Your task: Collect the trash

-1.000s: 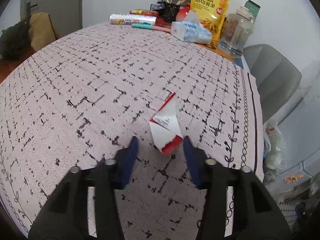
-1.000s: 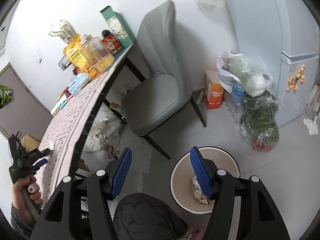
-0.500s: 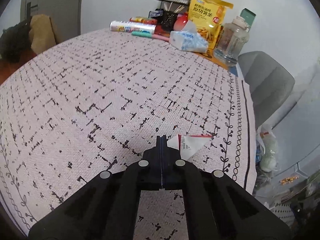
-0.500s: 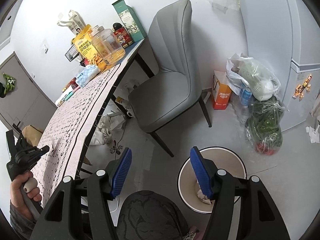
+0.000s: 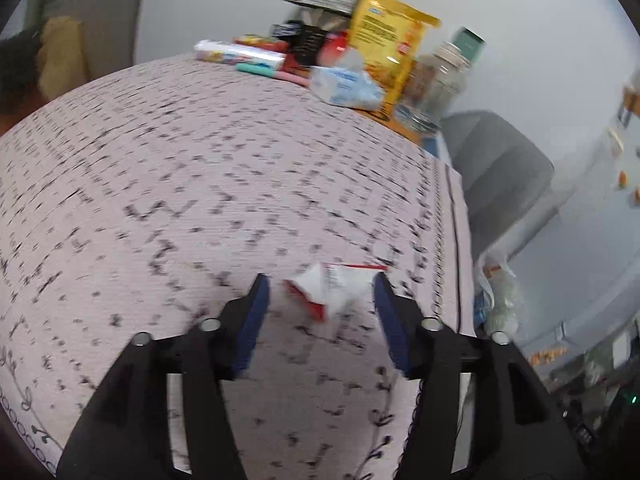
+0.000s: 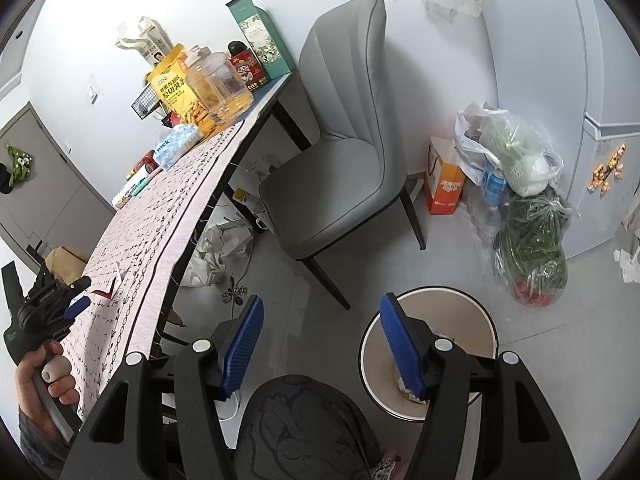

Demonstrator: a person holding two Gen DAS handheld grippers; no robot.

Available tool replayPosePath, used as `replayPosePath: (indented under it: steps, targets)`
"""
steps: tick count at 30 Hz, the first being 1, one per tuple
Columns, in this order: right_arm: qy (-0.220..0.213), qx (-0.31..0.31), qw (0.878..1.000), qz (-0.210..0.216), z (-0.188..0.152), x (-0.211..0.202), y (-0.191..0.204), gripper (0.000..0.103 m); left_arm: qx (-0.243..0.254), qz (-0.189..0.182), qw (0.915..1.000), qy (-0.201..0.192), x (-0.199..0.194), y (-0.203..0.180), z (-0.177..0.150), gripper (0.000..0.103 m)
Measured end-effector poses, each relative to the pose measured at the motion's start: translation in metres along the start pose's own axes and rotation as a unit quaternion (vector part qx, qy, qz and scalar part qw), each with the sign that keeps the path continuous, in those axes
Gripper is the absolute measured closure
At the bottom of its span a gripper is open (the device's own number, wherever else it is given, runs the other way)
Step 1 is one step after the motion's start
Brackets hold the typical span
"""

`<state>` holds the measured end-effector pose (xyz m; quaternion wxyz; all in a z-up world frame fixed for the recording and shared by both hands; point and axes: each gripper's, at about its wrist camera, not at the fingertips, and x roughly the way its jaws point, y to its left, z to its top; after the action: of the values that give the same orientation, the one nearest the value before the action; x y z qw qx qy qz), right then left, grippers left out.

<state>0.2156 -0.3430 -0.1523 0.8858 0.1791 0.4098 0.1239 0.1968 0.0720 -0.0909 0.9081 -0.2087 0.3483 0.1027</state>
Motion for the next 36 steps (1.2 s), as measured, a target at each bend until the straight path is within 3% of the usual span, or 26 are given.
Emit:
replayPosePath:
  steps: [1,5,12,14,15,16,17,19,28,36]
  targets:
    - [0.000,0.002,1.000,0.000,0.000,0.000,-0.002,0.042,0.017,0.012,0.9998,0.000,0.004,-0.009,0.000,0.028]
    - [-0.003,0.008,1.000,-0.003,0.002,0.000,-0.010,0.042,0.020,0.057,0.9977,0.030,0.025,-0.025,0.002,0.015]
    - [0.002,0.023,1.000,-0.012,0.000,0.004,-0.023,0.041,0.000,0.140,0.9892,0.044,0.054,-0.036,0.007,0.015]
    - [0.004,0.024,1.000,-0.014,-0.001,0.005,-0.024,0.041,0.008,0.158,0.9865,0.042,0.058,-0.040,0.008,0.024]
    - [0.004,0.024,1.000,-0.014,-0.001,0.005,-0.024,0.041,0.011,0.163,0.9858,0.038,0.057,-0.040,0.008,0.034]
    - [0.004,0.024,1.000,-0.014,0.000,0.005,-0.024,0.041,0.008,0.164,0.9860,0.032,0.054,-0.038,0.008,0.045]
    - [0.003,0.024,1.000,-0.014,0.001,0.004,-0.024,0.041,0.002,0.161,0.9866,0.027,0.052,-0.036,0.008,0.050]
    - [0.001,0.021,1.000,-0.014,0.002,0.003,-0.022,0.041,-0.001,0.153,0.9880,0.021,0.048,-0.030,0.009,0.075]
    - [0.001,0.003,1.000,-0.004,0.002,0.004,-0.001,0.041,-0.025,0.117,0.9929,0.004,0.023,-0.013,0.005,0.079]
    - [-0.012,-0.001,1.000,-0.001,0.006,-0.005,0.006,0.041,0.029,0.042,0.9987,0.010,0.008,-0.072,-0.004,0.078]
